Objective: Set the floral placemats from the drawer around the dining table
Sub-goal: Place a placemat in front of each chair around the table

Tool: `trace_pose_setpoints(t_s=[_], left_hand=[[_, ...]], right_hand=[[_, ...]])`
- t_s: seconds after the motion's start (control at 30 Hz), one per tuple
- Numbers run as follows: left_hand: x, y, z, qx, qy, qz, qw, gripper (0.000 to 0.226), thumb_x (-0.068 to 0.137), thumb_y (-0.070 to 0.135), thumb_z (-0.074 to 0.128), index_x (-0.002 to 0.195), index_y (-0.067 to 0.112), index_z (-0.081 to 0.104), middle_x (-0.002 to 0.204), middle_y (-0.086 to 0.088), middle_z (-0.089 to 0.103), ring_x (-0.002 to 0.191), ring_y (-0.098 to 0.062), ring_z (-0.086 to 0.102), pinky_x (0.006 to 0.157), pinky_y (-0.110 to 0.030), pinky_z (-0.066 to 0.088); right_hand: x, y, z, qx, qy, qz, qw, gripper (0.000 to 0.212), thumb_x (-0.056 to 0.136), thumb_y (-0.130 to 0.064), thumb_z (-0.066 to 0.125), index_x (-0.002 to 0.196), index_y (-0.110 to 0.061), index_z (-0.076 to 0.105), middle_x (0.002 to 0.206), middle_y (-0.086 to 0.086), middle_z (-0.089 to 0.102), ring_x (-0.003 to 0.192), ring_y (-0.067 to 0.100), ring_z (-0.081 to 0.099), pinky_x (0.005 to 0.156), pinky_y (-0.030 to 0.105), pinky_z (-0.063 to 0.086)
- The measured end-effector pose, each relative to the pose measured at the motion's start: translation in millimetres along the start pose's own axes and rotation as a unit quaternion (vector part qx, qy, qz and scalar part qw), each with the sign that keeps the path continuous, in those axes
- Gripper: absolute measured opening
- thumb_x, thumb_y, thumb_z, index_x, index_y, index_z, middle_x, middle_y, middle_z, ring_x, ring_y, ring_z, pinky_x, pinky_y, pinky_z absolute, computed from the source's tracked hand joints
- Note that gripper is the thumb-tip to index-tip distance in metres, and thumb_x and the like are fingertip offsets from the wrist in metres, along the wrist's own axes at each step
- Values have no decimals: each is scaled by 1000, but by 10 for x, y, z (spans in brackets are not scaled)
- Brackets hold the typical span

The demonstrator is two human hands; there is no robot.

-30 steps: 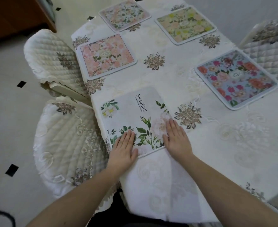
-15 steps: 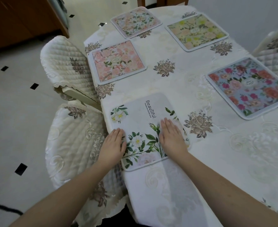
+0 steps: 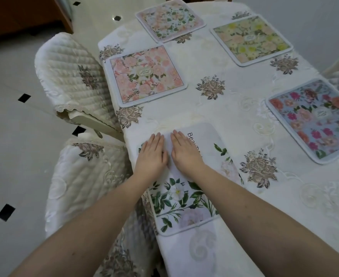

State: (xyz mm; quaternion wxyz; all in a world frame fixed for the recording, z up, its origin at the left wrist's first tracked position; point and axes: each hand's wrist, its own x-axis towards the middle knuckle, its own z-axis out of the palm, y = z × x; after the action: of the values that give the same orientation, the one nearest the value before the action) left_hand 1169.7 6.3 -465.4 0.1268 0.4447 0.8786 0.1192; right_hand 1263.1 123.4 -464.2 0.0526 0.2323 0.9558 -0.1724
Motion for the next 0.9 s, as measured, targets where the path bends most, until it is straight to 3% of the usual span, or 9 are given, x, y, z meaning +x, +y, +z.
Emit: trace_pose_setpoints(t_s=[0.17, 0.3, 0.57, 0.77, 0.9], left_hand=[[148, -205, 174, 35, -14, 6, 999, 67, 96, 45, 9, 158, 18, 11, 165, 1, 9, 151, -13, 4, 118, -28, -7], [87, -240, 221, 49, 1, 4, 999, 64, 99, 44, 15, 158, 20, 11, 165, 2, 10, 151, -14, 6, 122, -34, -1], [-59, -458, 135, 32, -24, -36, 999, 64, 101, 48, 15, 157, 24, -7, 164, 8, -12, 149, -6, -15, 123, -37, -3], [-142, -669, 31, 103, -23, -38, 994, 70, 95, 52, 2, 158, 20, 5, 165, 3, 4, 151, -11, 1, 123, -37, -2], [-323, -468, 25, 85, 14, -50, 995, 67, 99, 45, 11, 157, 12, 15, 164, -5, 16, 151, -18, 11, 123, -43, 4]], right_hand=[[139, 168, 155, -27, 8, -24, 999, 56, 104, -33, 20, 156, -15, 10, 164, 0, 7, 151, 13, 3, 121, 30, -2], [109, 391, 188, -50, 36, 5, 998, 63, 99, -45, 17, 156, -18, 19, 163, 0, 18, 150, 15, 13, 122, 36, 9], [82, 983, -23, -28, 52, 91, 994, 64, 102, -46, 20, 157, -15, 6, 165, 0, 4, 151, 13, 1, 122, 33, 0], [-105, 1158, -61, -38, 95, 161, 982, 70, 97, -46, 15, 154, -6, 22, 161, 11, 22, 149, 22, 18, 121, 37, 10], [-407, 876, -15, -28, 89, 141, 986, 66, 100, -43, 17, 155, -7, 16, 163, 10, 15, 150, 21, 10, 122, 36, 5]])
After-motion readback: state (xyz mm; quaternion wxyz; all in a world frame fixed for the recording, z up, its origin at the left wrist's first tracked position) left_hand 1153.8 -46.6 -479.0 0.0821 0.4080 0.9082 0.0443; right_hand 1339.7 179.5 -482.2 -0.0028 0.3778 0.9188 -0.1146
